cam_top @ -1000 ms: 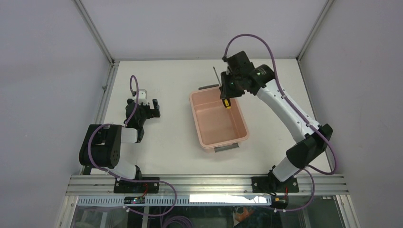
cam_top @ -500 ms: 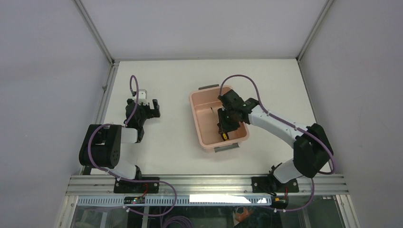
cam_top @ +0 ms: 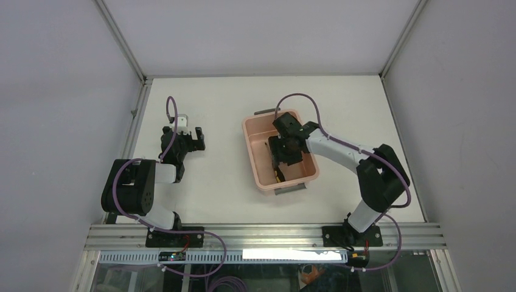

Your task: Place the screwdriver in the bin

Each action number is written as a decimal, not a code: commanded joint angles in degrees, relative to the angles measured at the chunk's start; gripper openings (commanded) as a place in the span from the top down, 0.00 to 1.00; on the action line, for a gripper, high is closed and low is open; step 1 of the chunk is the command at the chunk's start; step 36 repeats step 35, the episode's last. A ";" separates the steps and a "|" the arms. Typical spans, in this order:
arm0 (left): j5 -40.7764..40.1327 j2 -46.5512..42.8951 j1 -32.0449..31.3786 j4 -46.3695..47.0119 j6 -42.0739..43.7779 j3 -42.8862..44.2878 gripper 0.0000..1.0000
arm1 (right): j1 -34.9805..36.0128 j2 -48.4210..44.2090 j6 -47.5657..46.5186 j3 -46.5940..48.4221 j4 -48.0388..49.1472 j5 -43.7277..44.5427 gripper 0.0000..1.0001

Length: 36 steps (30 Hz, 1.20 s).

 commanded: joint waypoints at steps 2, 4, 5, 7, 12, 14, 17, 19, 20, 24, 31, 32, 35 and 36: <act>0.34 -1.61 -0.51 1.50 -0.92 0.02 0.01 | 0.15 -11.05 -2.39 9.11 -4.44 4.62 0.28; 0.29 -1.61 -0.55 1.50 -0.92 0.02 0.01 | 0.15 -13.86 -5.58 12.07 -5.87 8.65 0.19; 0.29 -1.61 -0.51 1.50 -0.91 0.02 0.01 | 0.13 -14.46 -6.60 13.70 -6.88 10.70 0.15; 0.30 -1.68 -0.51 1.50 -0.91 0.02 0.01 | -0.30 -14.87 -9.43 17.03 -9.24 14.66 0.09; 0.35 -1.61 -0.51 1.50 -0.91 0.02 0.01 | -7.75 -16.90 -11.44 20.52 -13.67 21.06 0.01; 0.33 -1.61 -0.51 1.50 -0.91 0.02 0.01 | -13.57 -18.47 -12.13 20.32 -14.29 20.65 0.01; 0.34 -1.67 -0.55 1.50 -0.91 0.02 0.01 | -23.49 -20.44 -13.73 19.49 -14.09 18.34 0.01; 0.29 -1.66 -0.52 1.50 -0.91 0.02 0.01 | -29.76 -21.16 -16.10 18.51 -12.94 15.34 0.01; 0.29 -1.62 -0.51 1.50 -0.91 0.02 0.01 | -32.64 -21.31 -16.92 17.82 -12.32 14.52 0.01; 0.34 -1.63 -0.51 1.51 -0.91 0.02 0.01 | -39.66 -21.29 -17.73 16.75 -10.10 11.64 0.01; 0.30 -1.61 -0.51 1.52 -0.91 0.02 0.01 | -40.56 -24.16 -19.34 13.34 -5.71 15.49 0.02; 0.34 -1.65 -0.55 1.50 -0.91 0.02 0.01 | -40.57 -24.12 -19.26 13.18 -5.83 16.01 0.03; 0.34 -1.64 -0.51 1.50 -0.91 0.02 0.01 | -40.59 -24.11 -18.44 13.33 -5.56 14.97 0.02; 0.34 -1.64 -0.51 1.50 -0.91 0.02 0.01 | -40.59 -24.11 -18.44 13.33 -5.56 14.97 0.02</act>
